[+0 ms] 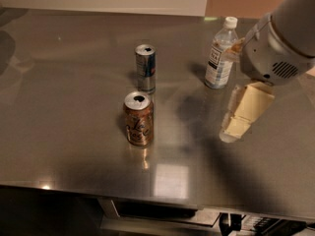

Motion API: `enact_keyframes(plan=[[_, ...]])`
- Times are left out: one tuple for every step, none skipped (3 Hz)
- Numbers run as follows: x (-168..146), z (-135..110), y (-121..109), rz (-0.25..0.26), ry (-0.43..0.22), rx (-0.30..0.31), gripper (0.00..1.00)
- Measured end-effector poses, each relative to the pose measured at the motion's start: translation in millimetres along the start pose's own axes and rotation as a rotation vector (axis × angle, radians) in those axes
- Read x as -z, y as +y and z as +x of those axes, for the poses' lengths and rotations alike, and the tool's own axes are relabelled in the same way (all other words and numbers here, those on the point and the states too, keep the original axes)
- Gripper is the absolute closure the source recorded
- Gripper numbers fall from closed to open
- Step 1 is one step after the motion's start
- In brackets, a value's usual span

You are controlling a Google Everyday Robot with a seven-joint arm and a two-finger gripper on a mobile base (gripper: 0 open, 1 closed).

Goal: Knock orange can over

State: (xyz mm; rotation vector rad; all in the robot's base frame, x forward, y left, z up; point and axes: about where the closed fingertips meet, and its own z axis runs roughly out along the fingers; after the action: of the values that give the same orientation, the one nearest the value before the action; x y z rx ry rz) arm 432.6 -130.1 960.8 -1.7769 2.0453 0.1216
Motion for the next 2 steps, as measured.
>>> enact_keyframes(plan=[[-28.6,-42.0,-0.3,-0.004,-0.085,-0.001,0.00],[-56.2,-77.7,-5.1,-0.022,-0.152,-0.030,0.00]])
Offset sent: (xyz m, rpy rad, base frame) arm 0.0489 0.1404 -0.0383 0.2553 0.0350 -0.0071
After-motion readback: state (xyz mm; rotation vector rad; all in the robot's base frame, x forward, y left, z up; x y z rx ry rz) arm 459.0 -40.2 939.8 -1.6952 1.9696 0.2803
